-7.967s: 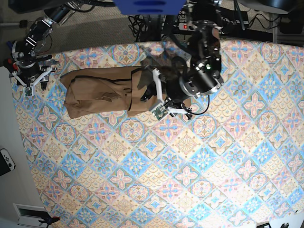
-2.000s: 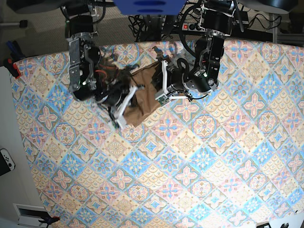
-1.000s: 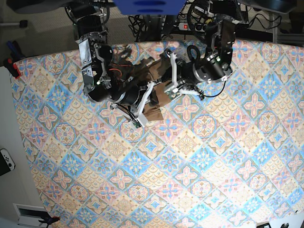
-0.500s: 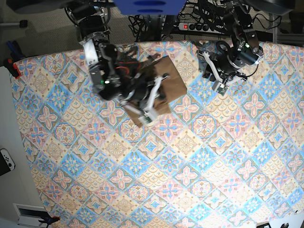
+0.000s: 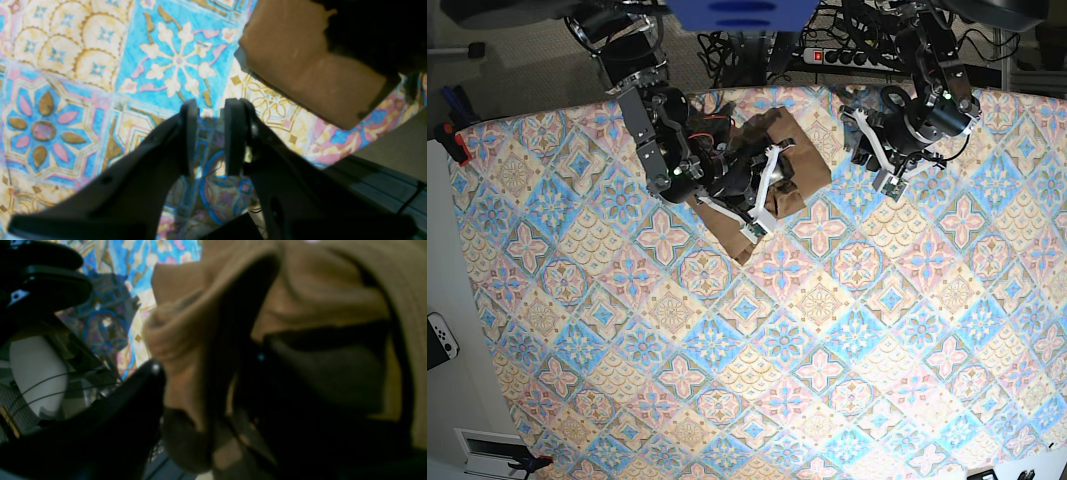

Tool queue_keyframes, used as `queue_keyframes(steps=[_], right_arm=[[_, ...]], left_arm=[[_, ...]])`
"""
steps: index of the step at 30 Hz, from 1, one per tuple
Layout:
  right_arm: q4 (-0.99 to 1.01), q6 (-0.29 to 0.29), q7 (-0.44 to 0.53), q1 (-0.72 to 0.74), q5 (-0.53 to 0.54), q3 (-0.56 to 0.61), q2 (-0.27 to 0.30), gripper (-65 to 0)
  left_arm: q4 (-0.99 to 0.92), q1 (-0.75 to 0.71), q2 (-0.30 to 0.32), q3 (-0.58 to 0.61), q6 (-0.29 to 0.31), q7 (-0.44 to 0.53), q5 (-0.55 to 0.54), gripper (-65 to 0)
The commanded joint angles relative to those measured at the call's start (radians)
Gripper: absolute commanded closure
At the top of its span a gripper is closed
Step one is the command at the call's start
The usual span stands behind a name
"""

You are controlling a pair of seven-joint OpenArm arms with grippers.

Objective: Layout the t-shirt on the table in an organized manner, then fold the t-shirt properly
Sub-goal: 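Fold the held end over the shirt toward the left gripper, then adjust the folded bundle with both grippers and release it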

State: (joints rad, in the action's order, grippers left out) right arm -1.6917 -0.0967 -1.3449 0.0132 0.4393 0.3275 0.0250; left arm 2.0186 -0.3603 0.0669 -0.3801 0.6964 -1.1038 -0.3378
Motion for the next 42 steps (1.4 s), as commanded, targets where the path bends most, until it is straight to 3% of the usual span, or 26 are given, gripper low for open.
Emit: queue_keyframes(steps=[1,20,28,39,42], right_arm=[[-0.018,-0.004,0.009,0.012,0.008,-0.001,-0.003,-25.5],[-0.215,-0.004,0.0,0.009,0.013,0.002,-0.007,-25.0],[-0.253,-0.004,0.015,0.015,0.011,0.138,-0.024,-25.0],[-0.264,-0.004,0.25,0.009,0.011,0.15,-0.038,-24.9],[-0.264,-0.004,0.295,0.009,0.008,0.106,-0.036,-24.9]], left_arm=[[0.018,0.004,0.006,-0.001,0.002,0.015,-0.016,-14.5],[0.017,0.031,0.003,-0.118,0.002,0.015,-0.016,-14.5],[0.017,0.028,0.001,-0.119,0.002,0.015,-0.016,-14.5],[0.017,0.028,0.001,-0.113,0.002,0.015,-0.016,-14.5],[0.017,0.033,0.001,-0.096,0.002,0.015,-0.017,-14.5]])
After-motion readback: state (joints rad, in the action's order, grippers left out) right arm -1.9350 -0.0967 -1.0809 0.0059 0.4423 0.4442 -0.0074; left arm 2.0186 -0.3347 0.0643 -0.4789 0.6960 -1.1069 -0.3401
